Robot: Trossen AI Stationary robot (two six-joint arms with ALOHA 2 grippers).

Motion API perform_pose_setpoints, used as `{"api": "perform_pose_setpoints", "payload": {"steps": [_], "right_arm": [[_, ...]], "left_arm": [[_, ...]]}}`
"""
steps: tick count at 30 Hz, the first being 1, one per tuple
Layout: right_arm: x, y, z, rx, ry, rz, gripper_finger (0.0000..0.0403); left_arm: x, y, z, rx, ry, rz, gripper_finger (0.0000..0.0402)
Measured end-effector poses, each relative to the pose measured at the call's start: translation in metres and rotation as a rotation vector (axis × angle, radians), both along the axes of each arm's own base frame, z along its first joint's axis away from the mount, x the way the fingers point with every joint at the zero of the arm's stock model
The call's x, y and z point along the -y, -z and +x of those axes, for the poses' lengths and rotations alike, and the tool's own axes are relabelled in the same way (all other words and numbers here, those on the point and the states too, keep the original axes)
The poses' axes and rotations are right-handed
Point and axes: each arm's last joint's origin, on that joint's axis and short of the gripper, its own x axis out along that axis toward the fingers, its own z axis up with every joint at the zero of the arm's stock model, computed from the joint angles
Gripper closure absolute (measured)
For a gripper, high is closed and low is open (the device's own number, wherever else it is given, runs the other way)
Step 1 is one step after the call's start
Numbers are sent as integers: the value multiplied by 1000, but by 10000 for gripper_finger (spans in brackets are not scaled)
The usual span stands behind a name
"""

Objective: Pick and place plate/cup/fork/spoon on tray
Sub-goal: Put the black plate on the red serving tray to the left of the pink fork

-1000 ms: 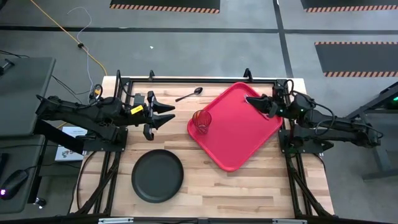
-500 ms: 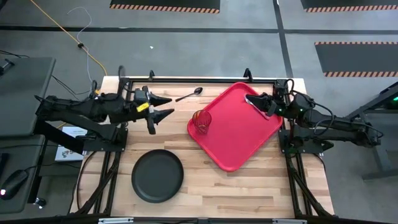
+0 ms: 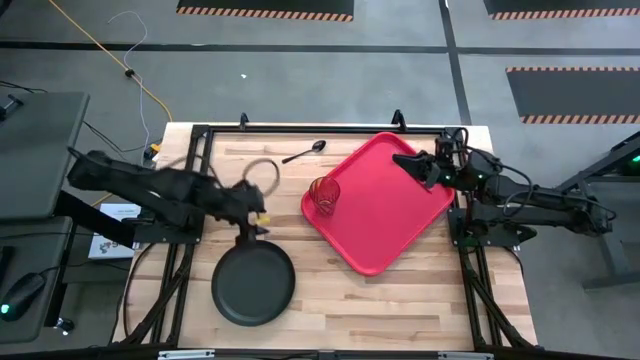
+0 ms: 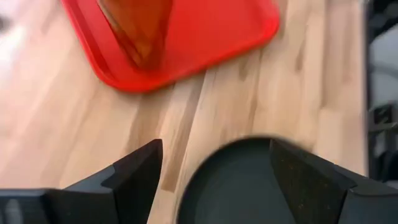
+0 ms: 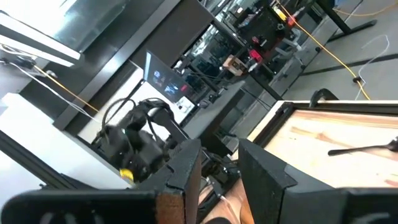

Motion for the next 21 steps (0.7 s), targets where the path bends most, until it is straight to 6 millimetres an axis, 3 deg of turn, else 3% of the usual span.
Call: {"api": "perform_pose_setpoints", "payload": {"steps": [7, 12, 21], "right_arm": [[1, 5, 4, -47, -7, 13, 304], [1, 9, 6, -78, -27, 20, 304], [0, 10, 6, -88, -46, 21, 304]], "left_arm": [[12, 61, 13, -231, 55, 25, 116], [24, 99, 18, -300, 164, 53, 119], [31, 144, 26, -402, 177, 110, 119]]}}
